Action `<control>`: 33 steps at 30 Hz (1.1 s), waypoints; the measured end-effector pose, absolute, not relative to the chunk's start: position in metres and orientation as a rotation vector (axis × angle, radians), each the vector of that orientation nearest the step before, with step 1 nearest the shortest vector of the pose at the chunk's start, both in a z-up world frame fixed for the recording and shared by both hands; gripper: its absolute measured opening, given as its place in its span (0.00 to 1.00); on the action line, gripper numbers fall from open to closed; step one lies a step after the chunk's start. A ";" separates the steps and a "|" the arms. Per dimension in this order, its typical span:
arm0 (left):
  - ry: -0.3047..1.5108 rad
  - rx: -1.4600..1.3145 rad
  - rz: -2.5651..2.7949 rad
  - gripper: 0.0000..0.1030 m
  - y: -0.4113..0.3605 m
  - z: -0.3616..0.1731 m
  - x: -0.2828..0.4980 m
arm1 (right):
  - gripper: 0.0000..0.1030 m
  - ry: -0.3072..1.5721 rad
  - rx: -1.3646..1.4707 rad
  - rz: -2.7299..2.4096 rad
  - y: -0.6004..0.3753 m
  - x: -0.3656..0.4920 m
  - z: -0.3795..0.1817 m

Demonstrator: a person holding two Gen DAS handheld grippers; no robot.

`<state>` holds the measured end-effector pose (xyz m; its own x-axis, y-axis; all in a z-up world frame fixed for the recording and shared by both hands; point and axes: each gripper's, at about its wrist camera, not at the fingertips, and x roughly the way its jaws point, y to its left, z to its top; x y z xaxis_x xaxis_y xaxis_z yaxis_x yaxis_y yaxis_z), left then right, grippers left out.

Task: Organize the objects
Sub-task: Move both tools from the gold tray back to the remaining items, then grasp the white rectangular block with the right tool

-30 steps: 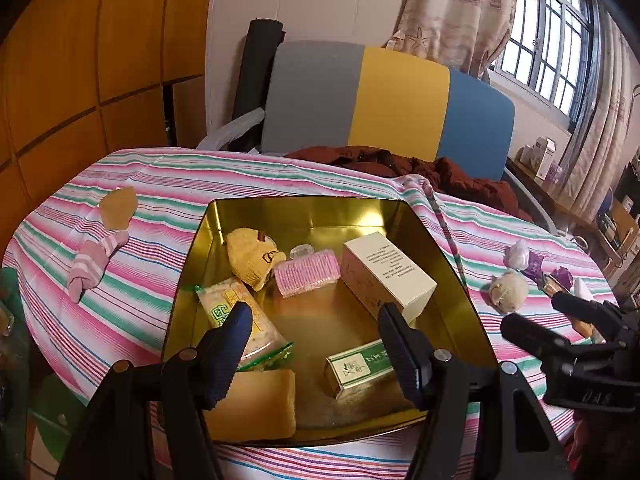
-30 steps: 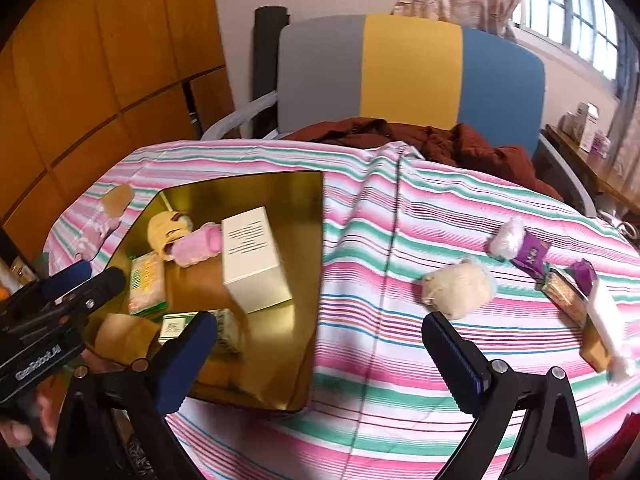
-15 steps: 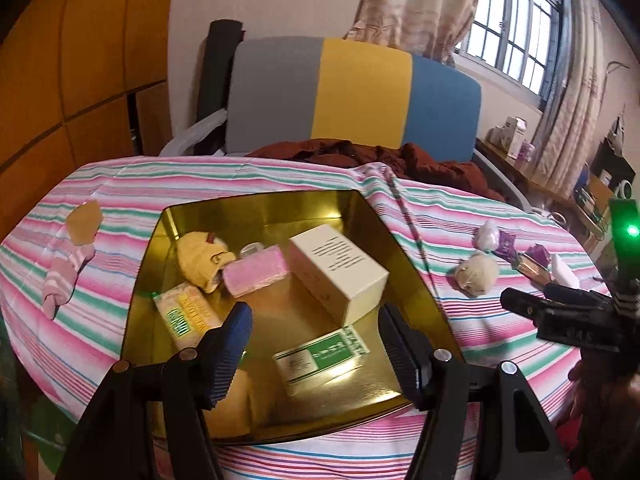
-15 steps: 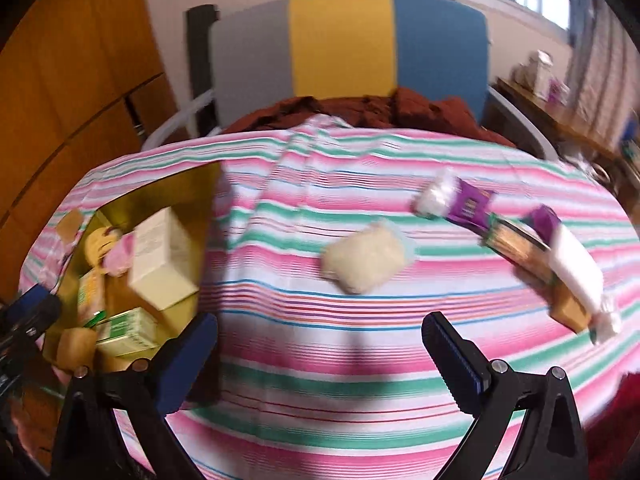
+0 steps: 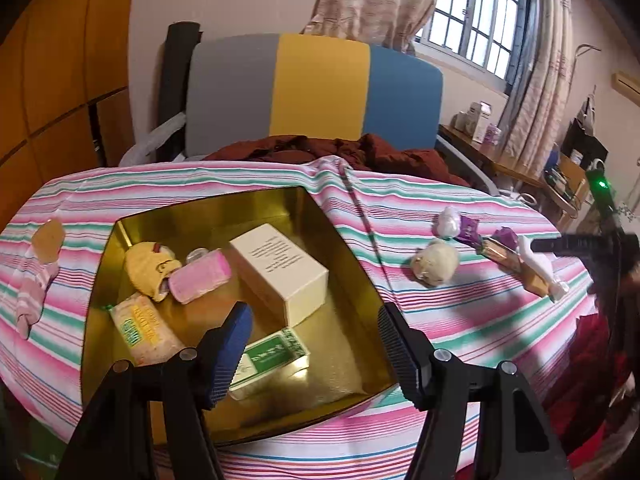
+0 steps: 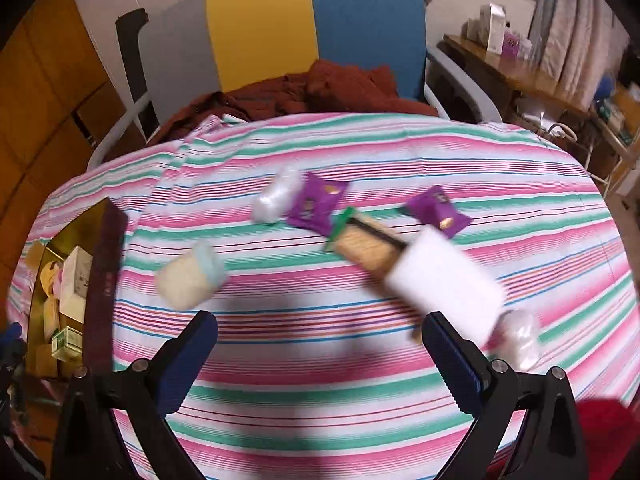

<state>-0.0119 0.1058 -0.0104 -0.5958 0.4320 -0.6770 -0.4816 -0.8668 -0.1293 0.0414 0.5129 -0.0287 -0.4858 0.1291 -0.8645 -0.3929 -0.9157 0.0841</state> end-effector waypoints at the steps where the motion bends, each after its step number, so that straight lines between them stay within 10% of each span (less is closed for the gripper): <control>1: 0.095 -1.006 2.417 0.65 0.107 -0.011 -0.012 | 1.00 0.343 -1.413 2.413 0.523 0.040 -0.030; 20: 0.130 -1.059 2.367 0.65 0.127 -0.022 -0.016 | 1.00 0.033 -1.754 2.281 0.578 0.009 -0.081; 25: 0.142 -1.044 2.353 0.65 0.132 -0.020 -0.012 | 0.72 0.010 -1.736 2.267 0.571 0.014 -0.078; 33: 0.154 -1.006 2.312 0.65 0.141 -0.014 -0.004 | 0.70 0.133 -1.528 2.355 0.555 0.040 -0.030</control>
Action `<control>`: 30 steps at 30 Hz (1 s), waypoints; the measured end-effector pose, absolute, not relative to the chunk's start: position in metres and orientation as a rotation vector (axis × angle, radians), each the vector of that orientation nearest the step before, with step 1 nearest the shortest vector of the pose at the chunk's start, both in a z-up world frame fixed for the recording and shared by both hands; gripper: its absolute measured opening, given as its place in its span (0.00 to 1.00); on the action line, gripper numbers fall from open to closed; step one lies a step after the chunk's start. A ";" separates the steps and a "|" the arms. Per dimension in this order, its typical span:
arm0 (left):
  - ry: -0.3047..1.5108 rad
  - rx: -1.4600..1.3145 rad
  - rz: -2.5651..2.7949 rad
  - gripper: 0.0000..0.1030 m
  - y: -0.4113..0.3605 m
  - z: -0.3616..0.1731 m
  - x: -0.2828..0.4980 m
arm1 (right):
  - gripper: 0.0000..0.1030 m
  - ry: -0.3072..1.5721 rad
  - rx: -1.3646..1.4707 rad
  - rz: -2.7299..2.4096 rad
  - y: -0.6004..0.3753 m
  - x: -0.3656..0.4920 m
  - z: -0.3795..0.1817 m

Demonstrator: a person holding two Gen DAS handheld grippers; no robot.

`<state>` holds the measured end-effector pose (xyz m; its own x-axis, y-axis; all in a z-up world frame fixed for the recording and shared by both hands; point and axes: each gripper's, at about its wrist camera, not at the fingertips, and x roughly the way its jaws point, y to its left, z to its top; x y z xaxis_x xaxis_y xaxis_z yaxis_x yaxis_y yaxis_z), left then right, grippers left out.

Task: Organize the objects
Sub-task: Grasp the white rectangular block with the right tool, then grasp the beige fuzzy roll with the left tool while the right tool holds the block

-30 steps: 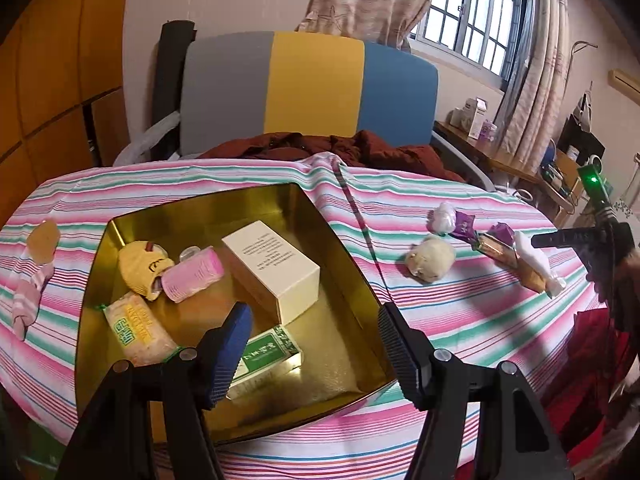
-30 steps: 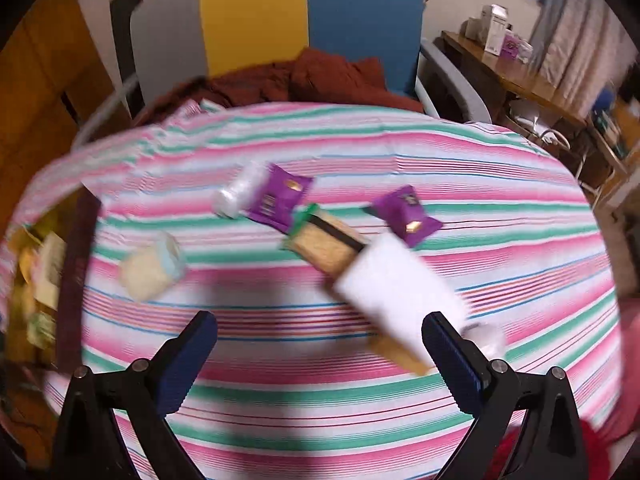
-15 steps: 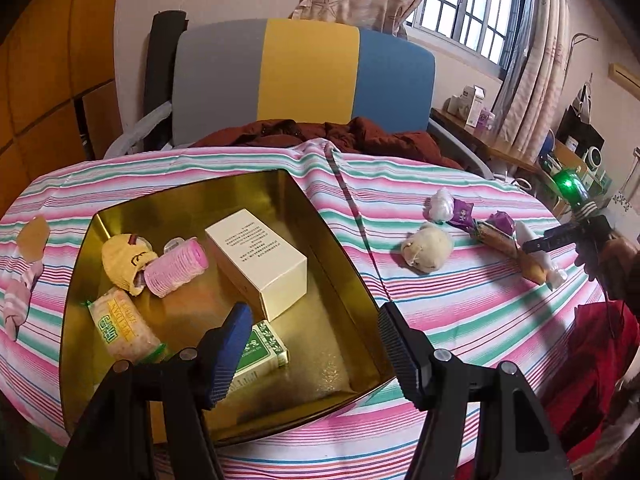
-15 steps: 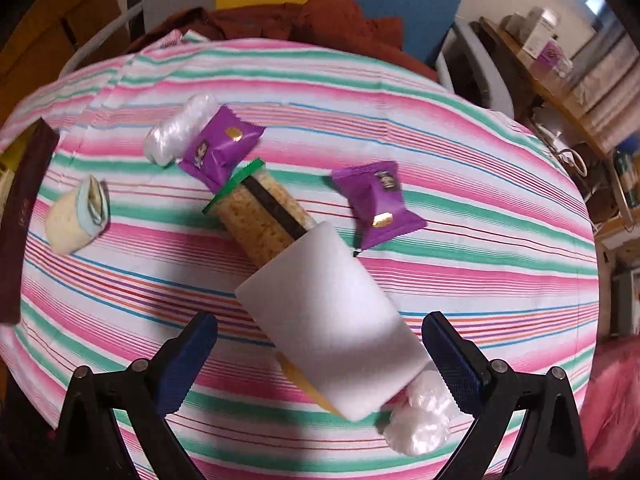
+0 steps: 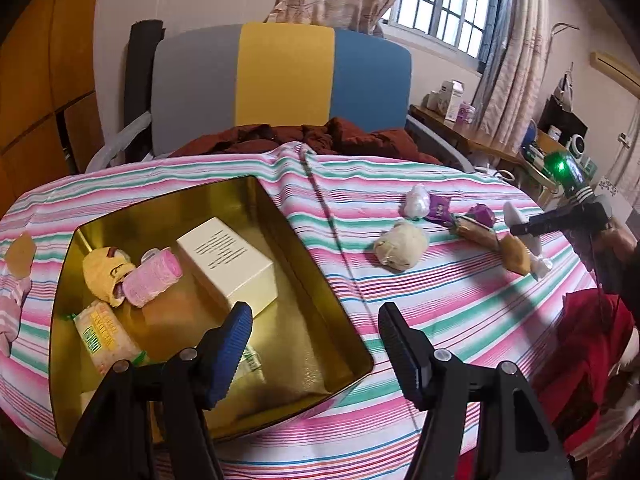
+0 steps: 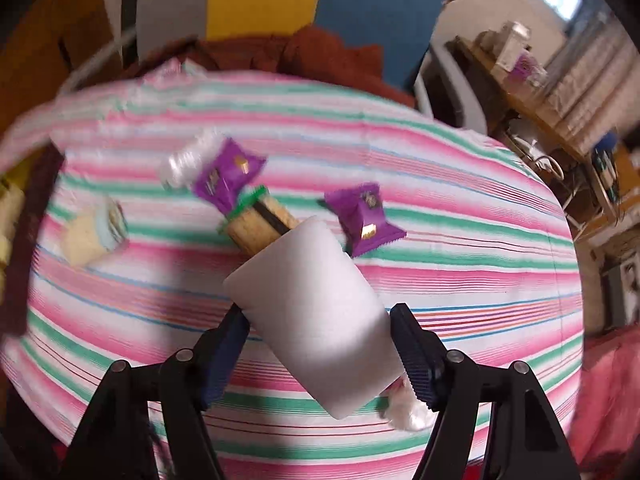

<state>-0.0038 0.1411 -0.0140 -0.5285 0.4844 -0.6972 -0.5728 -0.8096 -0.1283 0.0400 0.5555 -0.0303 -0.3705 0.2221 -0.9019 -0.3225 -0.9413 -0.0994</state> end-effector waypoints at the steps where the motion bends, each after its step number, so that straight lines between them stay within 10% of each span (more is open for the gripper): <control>1: 0.161 -0.994 2.304 0.65 0.144 -0.013 -0.002 | 0.71 0.190 -1.501 2.379 0.555 0.043 -0.024; 30: 0.373 -1.114 2.023 0.64 0.296 -0.042 -0.044 | 0.78 0.524 -1.584 2.298 0.516 0.016 -0.103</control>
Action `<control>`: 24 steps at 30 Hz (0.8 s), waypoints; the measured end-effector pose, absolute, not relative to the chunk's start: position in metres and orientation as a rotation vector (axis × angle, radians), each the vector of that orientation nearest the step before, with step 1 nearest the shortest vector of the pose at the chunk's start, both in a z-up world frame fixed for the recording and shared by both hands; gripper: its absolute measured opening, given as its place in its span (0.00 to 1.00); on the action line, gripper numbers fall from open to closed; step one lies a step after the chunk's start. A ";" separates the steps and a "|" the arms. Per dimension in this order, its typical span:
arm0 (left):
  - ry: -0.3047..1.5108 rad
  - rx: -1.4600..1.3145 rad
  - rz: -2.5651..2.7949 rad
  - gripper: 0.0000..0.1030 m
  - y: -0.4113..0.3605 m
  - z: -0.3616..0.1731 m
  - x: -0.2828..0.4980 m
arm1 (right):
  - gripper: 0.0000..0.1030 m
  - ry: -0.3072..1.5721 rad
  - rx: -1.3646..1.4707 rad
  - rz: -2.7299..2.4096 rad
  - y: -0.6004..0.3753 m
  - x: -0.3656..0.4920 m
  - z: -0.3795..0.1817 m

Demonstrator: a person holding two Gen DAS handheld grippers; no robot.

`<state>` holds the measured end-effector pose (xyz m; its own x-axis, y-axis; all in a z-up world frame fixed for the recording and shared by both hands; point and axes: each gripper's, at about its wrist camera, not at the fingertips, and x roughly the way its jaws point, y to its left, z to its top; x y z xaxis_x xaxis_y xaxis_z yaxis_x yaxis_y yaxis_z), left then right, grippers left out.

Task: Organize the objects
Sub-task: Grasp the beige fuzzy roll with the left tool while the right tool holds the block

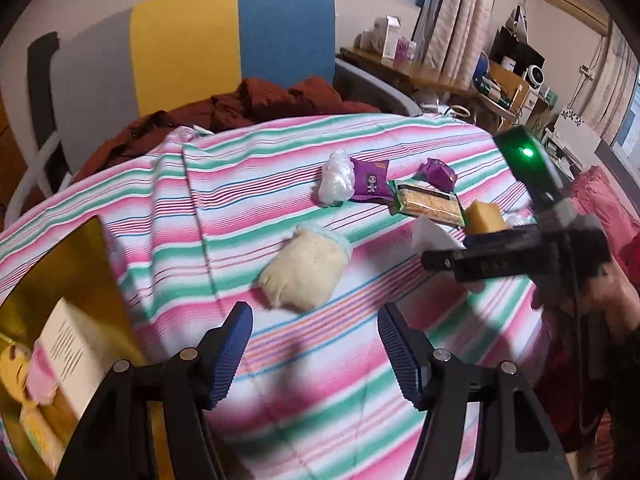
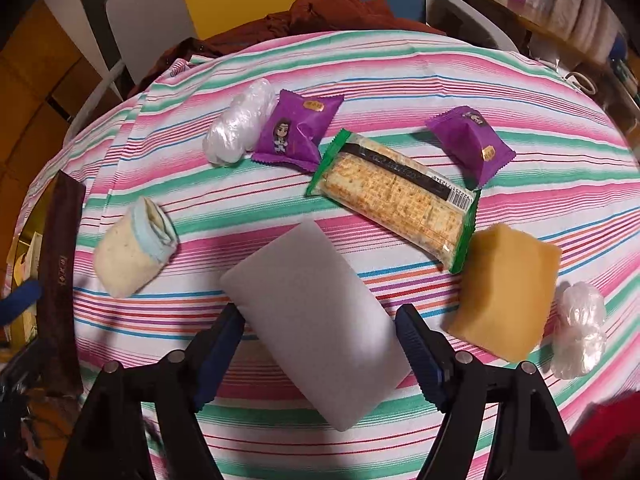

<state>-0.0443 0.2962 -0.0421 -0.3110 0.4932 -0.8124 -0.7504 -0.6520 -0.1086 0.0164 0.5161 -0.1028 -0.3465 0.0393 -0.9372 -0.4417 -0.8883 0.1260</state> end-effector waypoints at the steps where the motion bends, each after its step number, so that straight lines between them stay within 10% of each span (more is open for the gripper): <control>1: 0.372 -1.134 2.010 0.64 0.302 -0.046 -0.049 | 0.81 0.523 -1.583 2.293 0.517 0.017 -0.103; 24: 0.595 -1.215 2.017 0.60 0.361 -0.111 -0.099 | 0.87 0.503 -1.661 2.202 0.528 0.016 -0.121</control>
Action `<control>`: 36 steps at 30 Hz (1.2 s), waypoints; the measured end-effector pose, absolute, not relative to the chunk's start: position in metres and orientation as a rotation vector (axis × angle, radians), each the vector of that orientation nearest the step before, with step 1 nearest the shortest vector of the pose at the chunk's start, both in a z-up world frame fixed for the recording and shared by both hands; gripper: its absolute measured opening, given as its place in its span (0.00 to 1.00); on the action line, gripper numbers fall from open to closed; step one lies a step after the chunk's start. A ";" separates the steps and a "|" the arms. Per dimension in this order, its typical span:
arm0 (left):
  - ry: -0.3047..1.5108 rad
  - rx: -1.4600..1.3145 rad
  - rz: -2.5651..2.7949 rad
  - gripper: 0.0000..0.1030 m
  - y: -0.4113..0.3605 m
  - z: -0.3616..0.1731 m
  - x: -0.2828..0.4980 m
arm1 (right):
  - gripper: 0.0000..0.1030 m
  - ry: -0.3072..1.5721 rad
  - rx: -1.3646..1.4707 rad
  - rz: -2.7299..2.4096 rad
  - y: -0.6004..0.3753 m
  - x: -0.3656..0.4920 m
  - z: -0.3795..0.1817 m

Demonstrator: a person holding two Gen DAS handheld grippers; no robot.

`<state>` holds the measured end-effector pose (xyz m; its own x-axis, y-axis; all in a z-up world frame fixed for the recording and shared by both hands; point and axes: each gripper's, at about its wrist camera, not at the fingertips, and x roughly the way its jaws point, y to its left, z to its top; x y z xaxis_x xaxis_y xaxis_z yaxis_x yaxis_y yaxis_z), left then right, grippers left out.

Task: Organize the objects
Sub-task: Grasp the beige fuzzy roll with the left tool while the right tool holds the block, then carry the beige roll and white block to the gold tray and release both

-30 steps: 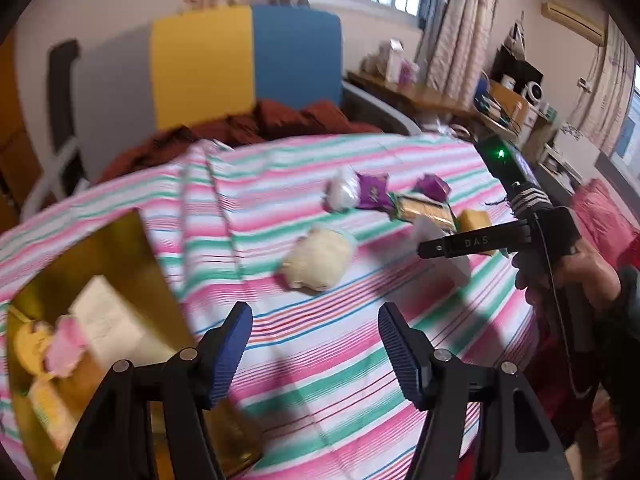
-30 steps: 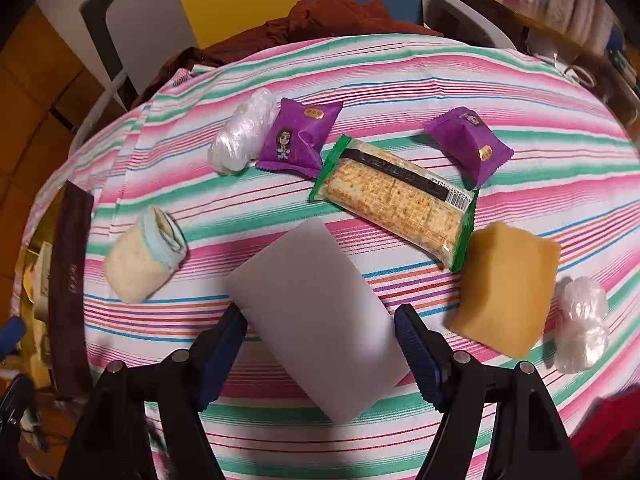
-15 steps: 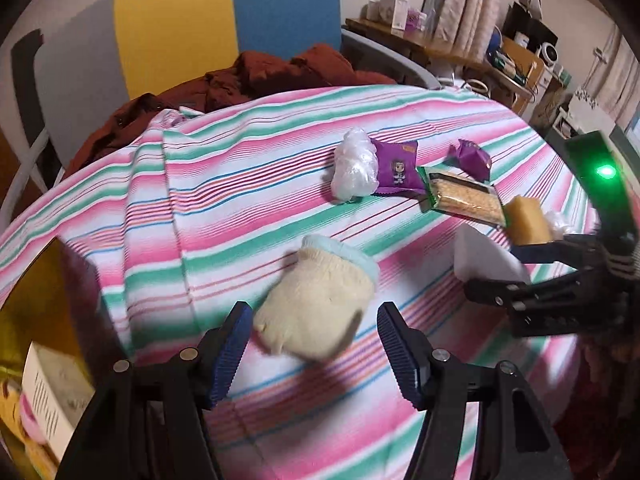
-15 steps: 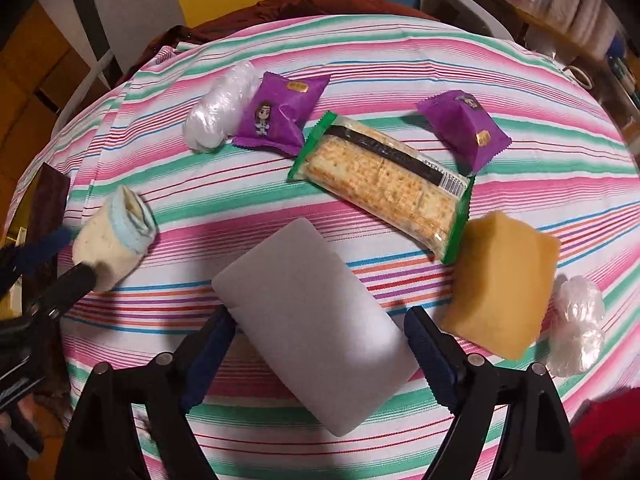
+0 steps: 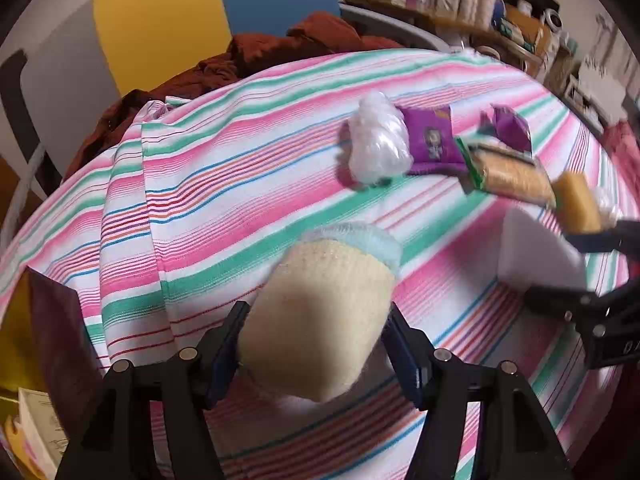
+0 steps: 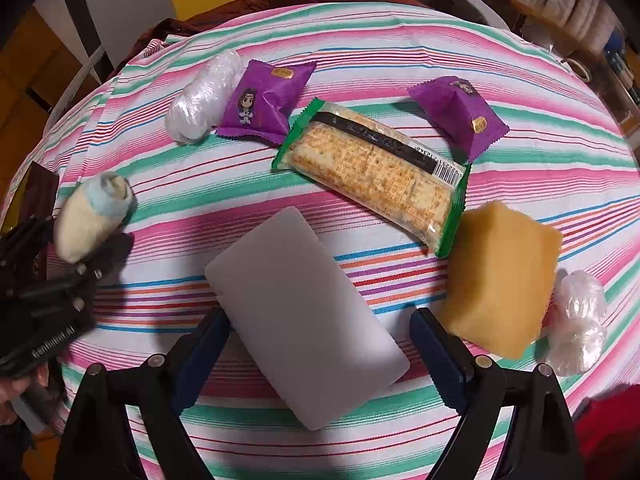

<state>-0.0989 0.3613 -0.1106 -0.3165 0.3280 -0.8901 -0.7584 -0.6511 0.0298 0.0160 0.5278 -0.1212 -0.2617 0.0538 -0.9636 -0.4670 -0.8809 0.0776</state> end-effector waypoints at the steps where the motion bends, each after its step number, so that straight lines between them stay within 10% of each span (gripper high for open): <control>1: 0.582 -1.220 2.021 0.55 0.359 -0.110 -0.100 | 0.83 0.495 -1.660 2.206 0.528 0.016 -0.121; 7: 0.486 -1.229 2.019 0.52 0.345 -0.104 -0.095 | 0.70 0.473 -1.641 2.261 0.525 0.014 -0.116; 36: -0.017 -1.030 2.505 0.53 0.077 -0.003 -0.050 | 0.71 0.524 -1.522 2.585 0.465 0.004 -0.065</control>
